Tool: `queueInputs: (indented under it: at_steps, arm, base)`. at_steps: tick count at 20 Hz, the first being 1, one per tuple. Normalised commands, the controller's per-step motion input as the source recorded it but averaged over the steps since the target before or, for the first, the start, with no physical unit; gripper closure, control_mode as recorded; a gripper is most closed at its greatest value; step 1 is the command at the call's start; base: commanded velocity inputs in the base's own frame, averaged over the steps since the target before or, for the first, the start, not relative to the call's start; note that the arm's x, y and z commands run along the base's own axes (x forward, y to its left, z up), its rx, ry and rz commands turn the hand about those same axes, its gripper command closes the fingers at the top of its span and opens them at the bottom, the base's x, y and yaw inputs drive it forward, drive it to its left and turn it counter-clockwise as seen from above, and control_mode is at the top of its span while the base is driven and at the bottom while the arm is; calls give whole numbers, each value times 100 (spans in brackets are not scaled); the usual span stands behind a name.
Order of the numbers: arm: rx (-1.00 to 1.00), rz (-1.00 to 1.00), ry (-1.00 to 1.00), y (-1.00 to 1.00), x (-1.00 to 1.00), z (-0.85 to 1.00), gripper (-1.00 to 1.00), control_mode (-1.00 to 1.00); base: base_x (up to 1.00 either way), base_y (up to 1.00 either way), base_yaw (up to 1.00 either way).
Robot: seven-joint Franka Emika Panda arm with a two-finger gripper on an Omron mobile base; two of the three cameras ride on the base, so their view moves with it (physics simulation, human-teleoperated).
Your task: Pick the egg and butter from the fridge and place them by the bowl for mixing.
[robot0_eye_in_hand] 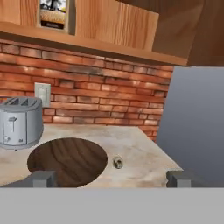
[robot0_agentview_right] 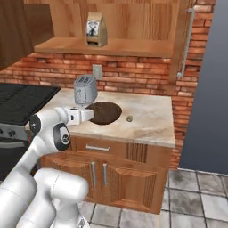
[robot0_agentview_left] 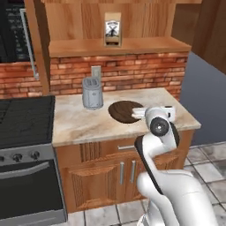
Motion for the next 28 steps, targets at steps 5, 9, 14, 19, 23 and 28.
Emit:
queueInputs:
  at_steps: [5, 9, 14, 19, 23, 28]
  arm:
    - [0, 0, 0, 0, 0, 0, -100, 100]
    - [0, 0, 0, 0, 0, 0, -100, 100]
    - [0, 0, 0, 0, 0, 0, -100, 100]
    - [0, 0, 0, 0, 0, 0, -100, 100]
    - [0, 0, 0, 0, 0, 0, -100, 100]
    - [0, 0, 0, 0, 0, 0, -100, 100]
  base:
    - [-55, 26, -87]
    - [-5, 1, -100]
    - [0, 0, -100]
    - [0, 0, -100]
    - [-6, 0, -82]
    - [84, 0, -16]
